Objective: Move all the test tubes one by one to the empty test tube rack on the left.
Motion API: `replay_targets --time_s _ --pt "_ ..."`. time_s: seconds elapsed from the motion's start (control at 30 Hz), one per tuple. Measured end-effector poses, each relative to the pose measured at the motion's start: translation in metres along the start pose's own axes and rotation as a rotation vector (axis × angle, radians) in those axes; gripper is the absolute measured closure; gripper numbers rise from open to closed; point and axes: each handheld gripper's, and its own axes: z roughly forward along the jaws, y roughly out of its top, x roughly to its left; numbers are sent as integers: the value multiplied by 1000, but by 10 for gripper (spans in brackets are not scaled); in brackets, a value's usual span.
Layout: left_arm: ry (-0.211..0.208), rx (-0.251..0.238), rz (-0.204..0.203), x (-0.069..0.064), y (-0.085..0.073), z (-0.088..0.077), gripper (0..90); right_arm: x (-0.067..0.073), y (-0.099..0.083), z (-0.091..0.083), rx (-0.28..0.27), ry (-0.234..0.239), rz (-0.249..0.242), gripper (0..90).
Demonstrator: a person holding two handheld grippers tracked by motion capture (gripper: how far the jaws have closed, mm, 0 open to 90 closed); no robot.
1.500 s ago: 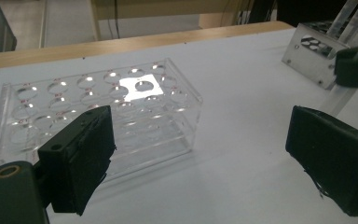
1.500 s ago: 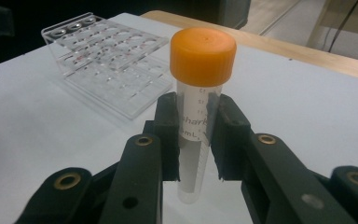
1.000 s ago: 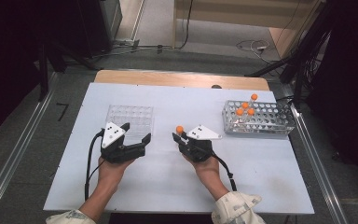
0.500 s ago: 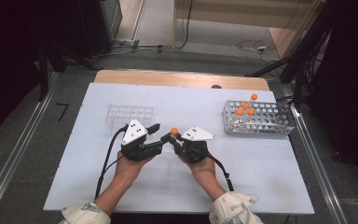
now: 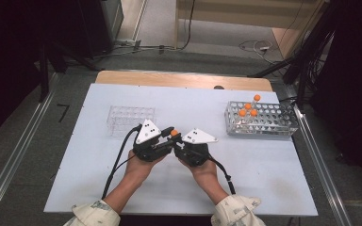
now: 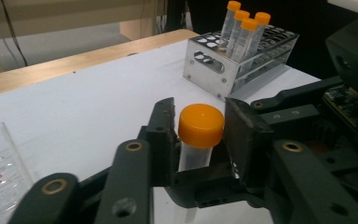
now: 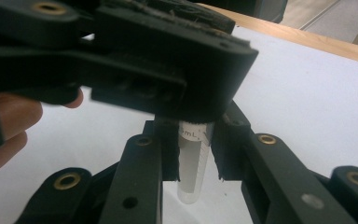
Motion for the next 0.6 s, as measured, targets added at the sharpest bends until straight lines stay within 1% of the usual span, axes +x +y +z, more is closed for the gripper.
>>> replay_targets --time_s 0.07,0.27,0.4,0.5,0.53,0.6 --pt "0 0 -2 0 0 0 697 0 0 0 1 2 -1 718" --pt "4 -2 8 0 0 0 707 0 0 0 5 3 -1 717" --pt "11 -7 19 -1 2 0 712 -1 0 -1 -2 15 3 705" --pt "13 -10 21 -1 4 0 713 -3 1 -2 -8 46 4 599" --pt "11 -12 19 0 5 -1 713 -3 1 -3 -7 53 4 547" --pt "13 -13 23 1 6 -1 713 -4 1 -3 3 54 9 448"
